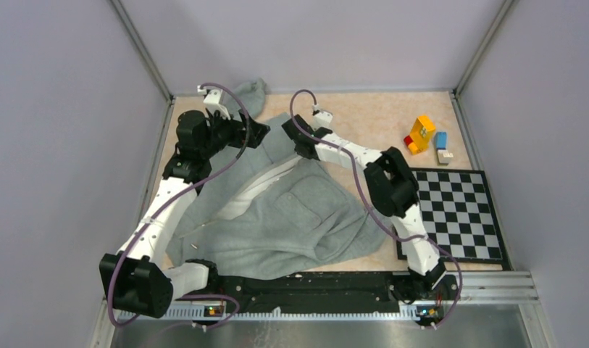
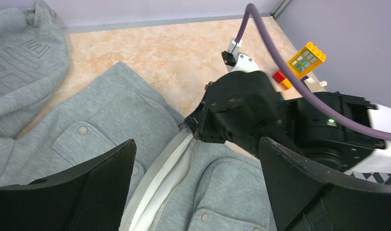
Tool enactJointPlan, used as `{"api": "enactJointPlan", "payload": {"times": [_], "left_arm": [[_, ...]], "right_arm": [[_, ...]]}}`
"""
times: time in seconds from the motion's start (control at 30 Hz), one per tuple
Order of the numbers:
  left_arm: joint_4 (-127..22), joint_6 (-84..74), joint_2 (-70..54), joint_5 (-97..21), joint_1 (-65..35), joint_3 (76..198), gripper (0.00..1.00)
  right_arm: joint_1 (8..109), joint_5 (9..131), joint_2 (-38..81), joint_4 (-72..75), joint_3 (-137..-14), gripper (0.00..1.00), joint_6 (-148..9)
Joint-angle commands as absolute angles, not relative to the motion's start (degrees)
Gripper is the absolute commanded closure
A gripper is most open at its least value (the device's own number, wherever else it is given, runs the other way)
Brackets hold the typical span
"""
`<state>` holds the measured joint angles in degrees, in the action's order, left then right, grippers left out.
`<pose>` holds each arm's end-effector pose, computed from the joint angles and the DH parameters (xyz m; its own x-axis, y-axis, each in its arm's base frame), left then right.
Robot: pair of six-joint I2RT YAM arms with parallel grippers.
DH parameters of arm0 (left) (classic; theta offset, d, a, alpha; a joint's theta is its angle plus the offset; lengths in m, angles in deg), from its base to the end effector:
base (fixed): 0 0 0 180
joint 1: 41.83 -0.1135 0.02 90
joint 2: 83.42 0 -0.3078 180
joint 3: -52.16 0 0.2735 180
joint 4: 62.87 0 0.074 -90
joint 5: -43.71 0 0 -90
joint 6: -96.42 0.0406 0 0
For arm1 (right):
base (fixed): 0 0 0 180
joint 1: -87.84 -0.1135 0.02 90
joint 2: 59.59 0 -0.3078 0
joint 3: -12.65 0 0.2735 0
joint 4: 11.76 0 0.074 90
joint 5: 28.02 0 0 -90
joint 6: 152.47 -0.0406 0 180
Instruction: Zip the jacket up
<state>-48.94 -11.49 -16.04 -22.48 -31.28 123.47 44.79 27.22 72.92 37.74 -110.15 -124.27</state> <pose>0.2761 -0.0681 0.3971 -0.3341 -0.2240 -0.9155 0.4788 0.7964 -0.3696 0.4196 0.3603 0.2020 -0.6029 0.4276 -0.6735 0.3890 0.8947 0.2197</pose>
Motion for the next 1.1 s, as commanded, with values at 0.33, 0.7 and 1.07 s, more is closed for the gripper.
{"api": "enactJointPlan", "payload": {"times": [0.33, 0.7, 1.07], "left_arm": [[-54.74, -14.48, -12.82, -15.82, -31.54, 122.56, 0.02], [-53.11, -28.58, 0.77, -1.02, -36.67, 129.88, 0.09], [-41.27, -25.15, 13.79, -1.22, -35.63, 136.23, 0.12]], "right_arm": [[50.84, 85.57, 52.83, -45.88, -71.46, 1.00, -88.21], [52.95, 109.08, 55.39, -56.53, -69.63, 1.00, -88.31], [52.90, 112.33, 57.55, -54.45, -70.32, 1.00, -85.62]]}}
